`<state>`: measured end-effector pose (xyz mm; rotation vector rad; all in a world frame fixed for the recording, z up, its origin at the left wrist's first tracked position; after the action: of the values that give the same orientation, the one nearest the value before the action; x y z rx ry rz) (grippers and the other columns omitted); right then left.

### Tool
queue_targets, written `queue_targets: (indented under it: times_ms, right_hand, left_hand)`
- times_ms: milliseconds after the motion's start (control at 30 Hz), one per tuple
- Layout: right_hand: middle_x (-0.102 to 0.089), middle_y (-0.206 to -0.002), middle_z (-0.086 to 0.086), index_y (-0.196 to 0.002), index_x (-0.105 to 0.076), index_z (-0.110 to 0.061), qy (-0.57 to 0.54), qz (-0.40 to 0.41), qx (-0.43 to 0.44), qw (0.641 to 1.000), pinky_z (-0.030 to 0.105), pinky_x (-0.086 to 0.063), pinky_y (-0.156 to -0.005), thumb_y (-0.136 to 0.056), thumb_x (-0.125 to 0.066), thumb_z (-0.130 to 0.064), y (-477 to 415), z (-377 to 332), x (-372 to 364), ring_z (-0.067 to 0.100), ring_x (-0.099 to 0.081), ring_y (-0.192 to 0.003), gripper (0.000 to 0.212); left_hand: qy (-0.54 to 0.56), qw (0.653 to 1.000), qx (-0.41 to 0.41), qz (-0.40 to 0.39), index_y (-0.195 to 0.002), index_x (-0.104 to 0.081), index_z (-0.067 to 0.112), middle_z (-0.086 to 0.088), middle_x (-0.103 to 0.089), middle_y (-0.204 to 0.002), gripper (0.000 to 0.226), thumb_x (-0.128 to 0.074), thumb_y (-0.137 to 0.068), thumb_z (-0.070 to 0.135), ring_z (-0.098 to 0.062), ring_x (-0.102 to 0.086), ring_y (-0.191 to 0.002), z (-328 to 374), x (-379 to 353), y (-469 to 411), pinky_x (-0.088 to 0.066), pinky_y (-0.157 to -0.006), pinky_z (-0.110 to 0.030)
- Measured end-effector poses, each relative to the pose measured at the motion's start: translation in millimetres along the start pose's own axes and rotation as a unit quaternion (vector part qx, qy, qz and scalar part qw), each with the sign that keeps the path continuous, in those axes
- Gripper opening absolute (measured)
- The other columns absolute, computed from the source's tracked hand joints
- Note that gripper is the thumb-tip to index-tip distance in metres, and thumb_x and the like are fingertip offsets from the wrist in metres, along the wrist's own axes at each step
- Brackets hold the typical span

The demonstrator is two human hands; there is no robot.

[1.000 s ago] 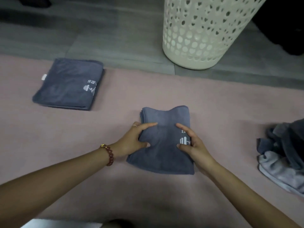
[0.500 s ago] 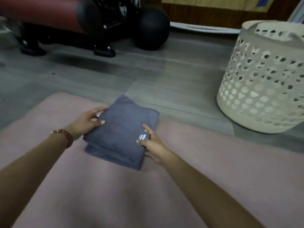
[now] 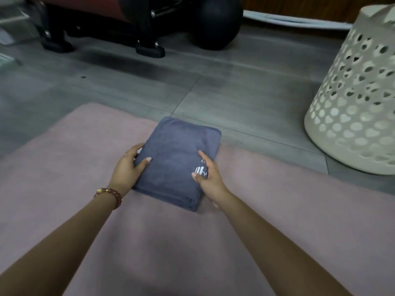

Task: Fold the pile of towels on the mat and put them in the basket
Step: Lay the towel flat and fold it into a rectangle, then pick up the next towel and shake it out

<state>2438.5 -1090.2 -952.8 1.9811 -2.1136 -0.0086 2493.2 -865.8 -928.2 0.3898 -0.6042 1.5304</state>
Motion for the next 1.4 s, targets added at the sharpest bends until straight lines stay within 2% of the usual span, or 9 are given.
queue_targets:
  times_ms: [100,167,333,533,700,833,1033,1200,1400]
  right_hand:
    - [-0.006,-0.151,0.004,-0.146,-0.024,-0.033,0.135,0.048,0.001,0.990,0.013,-0.026,-0.101,-0.090,-0.060,-0.025,15.3,-6.3,-6.7,0.019,-0.028,-0.136,0.067]
    - [0.017,-0.154,0.000,-0.147,-0.013,-0.041,0.274,0.035,0.007,0.961,0.032,-0.026,-0.112,-0.088,-0.055,-0.049,32.6,-5.9,-11.6,0.021,-0.010,-0.142,0.072]
    - [0.027,-0.154,-0.002,-0.145,-0.004,-0.048,0.474,-0.085,0.083,0.873,0.042,-0.024,-0.110,-0.092,-0.040,-0.057,81.4,-0.3,11.9,0.022,0.001,-0.143,0.065]
    - [0.014,-0.155,-0.006,-0.145,-0.019,-0.041,0.495,-0.124,0.047,0.859,0.038,-0.019,-0.114,-0.095,-0.043,-0.045,134.4,-17.8,128.9,0.019,-0.005,-0.144,0.055]
    - [-0.017,-0.144,-0.002,-0.131,-0.042,-0.033,0.549,-0.136,0.008,0.825,0.024,-0.031,-0.104,-0.094,-0.048,-0.027,227.9,-36.8,255.1,0.015,-0.045,-0.119,0.038]
    - [-0.018,-0.147,0.001,-0.129,-0.046,-0.030,0.624,-0.123,-0.035,0.771,0.029,-0.035,-0.103,-0.094,-0.046,-0.029,335.1,-15.2,342.4,0.020,-0.045,-0.121,0.035]
    - [-0.051,-0.127,0.013,-0.115,-0.046,-0.035,0.581,0.240,-0.127,0.767,0.045,-0.045,-0.088,-0.068,-0.050,-0.035,509.4,40.5,467.3,0.038,-0.055,-0.112,0.047]
    - [-0.011,-0.153,0.014,-0.144,-0.023,-0.032,0.446,0.452,-0.265,0.726,0.052,-0.026,-0.108,-0.076,-0.074,-0.034,598.5,77.1,539.8,0.033,-0.014,-0.139,0.086]
    - [-0.054,-0.115,0.009,-0.087,-0.053,-0.015,0.325,0.599,-0.196,0.705,0.045,-0.039,-0.092,-0.085,-0.057,-0.017,592.2,76.0,568.4,0.032,-0.048,-0.113,0.005]
  left_hand:
    - [-0.129,0.990,0.009,0.058,-0.132,-0.049,0.013,-0.015,-0.049,-0.126,0.048,-0.063,-0.087,0.023,-0.034,-0.054,-0.105,6.8,6.6,7.5,-0.044,-0.089,-0.042]
    - [-0.223,0.968,-0.064,0.097,-0.131,-0.051,0.011,-0.019,-0.048,-0.129,0.045,-0.058,-0.089,0.025,-0.037,-0.051,-0.110,27.4,6.4,21.4,-0.036,-0.090,-0.045]
    - [-0.303,0.950,-0.067,-0.041,-0.142,-0.040,0.020,-0.003,-0.036,-0.150,0.066,-0.017,-0.087,0.049,-0.022,-0.029,-0.139,14.7,-22.4,59.7,-0.017,-0.105,-0.045]
    - [-0.305,0.914,-0.244,-0.110,-0.122,-0.061,0.015,-0.013,-0.053,-0.136,0.056,-0.026,-0.087,0.042,-0.031,-0.043,-0.132,145.6,-73.9,78.6,-0.021,-0.104,-0.057]
    - [-0.170,0.846,-0.450,-0.231,-0.113,-0.064,0.020,-0.001,-0.054,-0.133,0.033,-0.045,-0.091,0.035,-0.019,-0.042,-0.130,319.9,-183.3,165.0,-0.021,-0.104,-0.031]
    - [-0.075,0.783,-0.535,-0.308,-0.108,-0.065,0.021,0.005,-0.061,-0.119,0.022,-0.055,-0.089,0.022,-0.015,-0.045,-0.124,408.6,-266.1,265.7,-0.020,-0.105,-0.026]
    - [-0.054,0.648,-0.681,-0.337,-0.093,-0.067,0.027,0.008,-0.065,-0.108,0.029,-0.042,-0.078,0.032,-0.014,-0.038,-0.124,471.4,-336.5,399.2,-0.015,-0.104,-0.028]
    - [-0.035,0.634,-0.697,-0.333,-0.095,-0.066,0.027,0.006,-0.064,-0.111,0.031,-0.042,-0.080,0.037,-0.016,-0.034,-0.126,481.8,-354.6,430.4,-0.016,-0.102,-0.032]
    - [-0.023,0.657,-0.671,-0.342,-0.103,-0.059,0.031,0.004,-0.061,-0.118,0.028,-0.045,-0.081,0.040,-0.016,-0.034,-0.128,477.6,-356.8,433.1,-0.011,-0.104,-0.028]
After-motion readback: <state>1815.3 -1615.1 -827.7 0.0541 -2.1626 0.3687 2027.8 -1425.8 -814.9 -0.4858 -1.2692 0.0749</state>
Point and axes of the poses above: each hand's wrist, its own y-axis away from the middle knuckle, its own x-axis out of the back of the hand, z = x × y, the point moved 8 cm from there along -y, towards the middle knuckle
